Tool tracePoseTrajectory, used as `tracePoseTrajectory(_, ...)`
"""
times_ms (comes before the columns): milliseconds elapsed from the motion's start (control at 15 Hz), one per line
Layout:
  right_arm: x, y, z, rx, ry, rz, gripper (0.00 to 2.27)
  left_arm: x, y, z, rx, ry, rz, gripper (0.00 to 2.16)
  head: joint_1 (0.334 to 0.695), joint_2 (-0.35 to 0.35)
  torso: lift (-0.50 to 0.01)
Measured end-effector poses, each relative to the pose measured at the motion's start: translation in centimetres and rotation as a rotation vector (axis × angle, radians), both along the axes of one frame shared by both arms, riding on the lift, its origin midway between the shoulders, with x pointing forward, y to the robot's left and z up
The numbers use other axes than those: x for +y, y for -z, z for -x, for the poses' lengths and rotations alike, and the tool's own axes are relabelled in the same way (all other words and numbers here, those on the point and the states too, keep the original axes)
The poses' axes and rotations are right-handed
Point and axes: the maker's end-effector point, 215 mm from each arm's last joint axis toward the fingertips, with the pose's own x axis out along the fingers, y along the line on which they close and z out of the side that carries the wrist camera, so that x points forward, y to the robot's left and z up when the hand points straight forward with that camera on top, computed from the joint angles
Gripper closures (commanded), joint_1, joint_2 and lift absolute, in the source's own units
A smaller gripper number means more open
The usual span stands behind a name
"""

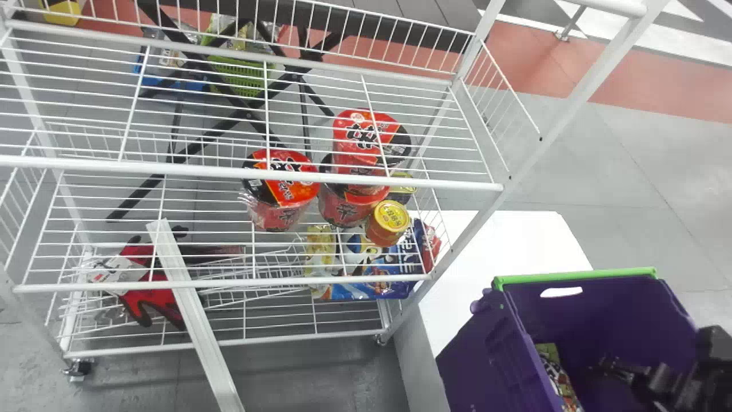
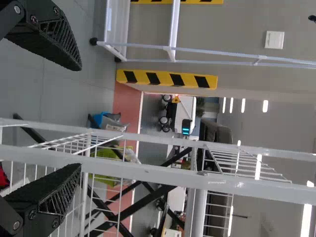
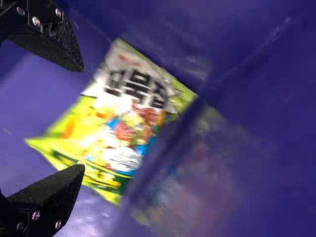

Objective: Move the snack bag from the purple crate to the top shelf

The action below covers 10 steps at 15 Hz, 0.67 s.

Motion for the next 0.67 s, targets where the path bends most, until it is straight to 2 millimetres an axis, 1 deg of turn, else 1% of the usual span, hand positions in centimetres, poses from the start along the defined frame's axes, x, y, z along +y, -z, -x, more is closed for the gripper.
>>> tracePoseTrajectory(133, -1.0, 0.5, -1.3, 0.010, -0.023, 0.043, 0.13, 0.0, 0.0, 0.0, 0.001, 0.001, 0.000, 0.13, 0.695, -0.350, -0.451)
tracePoseTrajectory(200, -1.2, 0.8, -1.7, 0.007, -0.035, 0.056, 0.13, -0.1, 0.1, 0.0, 0.002, 0.001, 0.000, 0.13, 0.695, -0.350, -0.451)
tracePoseTrajectory(667, -1.3, 4.8, -3.9, -0.020, -0.139, 0.159, 0.12, -0.2, 0.3, 0.1, 0.004, 0.002, 0.001, 0.13, 0.695, -0.350, -0.451)
